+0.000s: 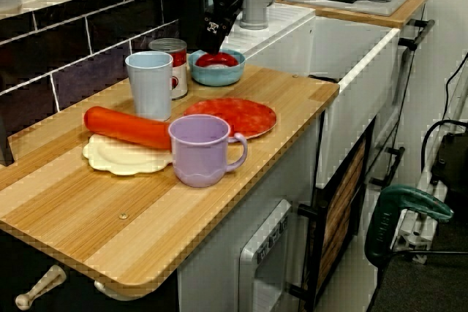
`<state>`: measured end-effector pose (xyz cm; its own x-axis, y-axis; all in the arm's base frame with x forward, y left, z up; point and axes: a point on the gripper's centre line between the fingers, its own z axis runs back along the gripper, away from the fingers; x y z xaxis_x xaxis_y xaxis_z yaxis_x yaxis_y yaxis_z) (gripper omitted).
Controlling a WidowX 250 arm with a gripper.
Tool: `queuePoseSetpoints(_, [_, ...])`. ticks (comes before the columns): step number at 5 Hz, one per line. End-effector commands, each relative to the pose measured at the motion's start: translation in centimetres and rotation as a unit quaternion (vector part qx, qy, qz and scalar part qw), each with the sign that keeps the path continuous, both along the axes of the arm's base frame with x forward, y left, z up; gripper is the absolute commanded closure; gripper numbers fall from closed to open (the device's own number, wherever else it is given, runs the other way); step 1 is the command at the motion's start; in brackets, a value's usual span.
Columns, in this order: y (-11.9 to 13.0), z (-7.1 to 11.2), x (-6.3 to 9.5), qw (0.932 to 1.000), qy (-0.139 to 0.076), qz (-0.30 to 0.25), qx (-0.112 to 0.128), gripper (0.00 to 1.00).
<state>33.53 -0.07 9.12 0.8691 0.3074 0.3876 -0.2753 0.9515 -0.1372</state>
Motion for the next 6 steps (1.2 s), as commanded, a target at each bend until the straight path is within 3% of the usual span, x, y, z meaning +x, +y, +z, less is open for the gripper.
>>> queuePoseSetpoints(1, [0.3, 1.3, 0.7, 0.9994, -0.030, -0.010, 0.011, 0.00])
queuePoseSetpoints(4, [0.5, 0.5, 2.1, 0.9992, -0.037, 0.011, 0.010, 0.00])
queuePoseSetpoints(6, [0.4, 0.0, 3.0, 0.9993, -0.028, 0.013, 0.020, 0.00])
